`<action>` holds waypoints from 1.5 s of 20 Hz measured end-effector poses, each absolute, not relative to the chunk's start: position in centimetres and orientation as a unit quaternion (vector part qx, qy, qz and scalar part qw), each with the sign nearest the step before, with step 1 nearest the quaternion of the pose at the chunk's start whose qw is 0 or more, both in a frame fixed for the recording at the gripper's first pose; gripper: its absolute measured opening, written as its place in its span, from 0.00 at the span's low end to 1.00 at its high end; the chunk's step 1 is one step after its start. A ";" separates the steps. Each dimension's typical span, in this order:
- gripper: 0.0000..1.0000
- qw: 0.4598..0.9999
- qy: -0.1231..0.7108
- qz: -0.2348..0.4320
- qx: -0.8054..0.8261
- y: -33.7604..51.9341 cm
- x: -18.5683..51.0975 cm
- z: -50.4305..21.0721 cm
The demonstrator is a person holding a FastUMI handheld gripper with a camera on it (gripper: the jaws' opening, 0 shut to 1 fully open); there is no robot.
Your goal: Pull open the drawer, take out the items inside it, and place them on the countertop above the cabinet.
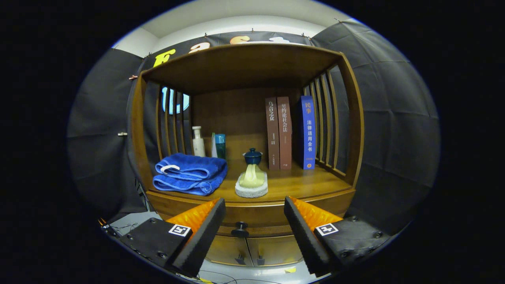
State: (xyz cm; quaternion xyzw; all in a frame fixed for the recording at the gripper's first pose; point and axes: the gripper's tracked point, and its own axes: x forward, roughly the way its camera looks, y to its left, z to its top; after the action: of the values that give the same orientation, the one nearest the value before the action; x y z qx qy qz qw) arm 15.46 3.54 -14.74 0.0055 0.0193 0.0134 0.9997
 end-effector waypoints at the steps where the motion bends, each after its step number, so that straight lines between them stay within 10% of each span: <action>1: 0.99 1.000 0.019 0.018 0.007 3.6 14.7 -13.7; 30: 0.99 0.997 0.004 0.074 -0.009 3.8 3.0 -4.4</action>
State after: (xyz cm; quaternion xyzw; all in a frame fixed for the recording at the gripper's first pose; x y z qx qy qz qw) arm 3.03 3.85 -4.40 -0.0091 0.0036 0.0737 0.9972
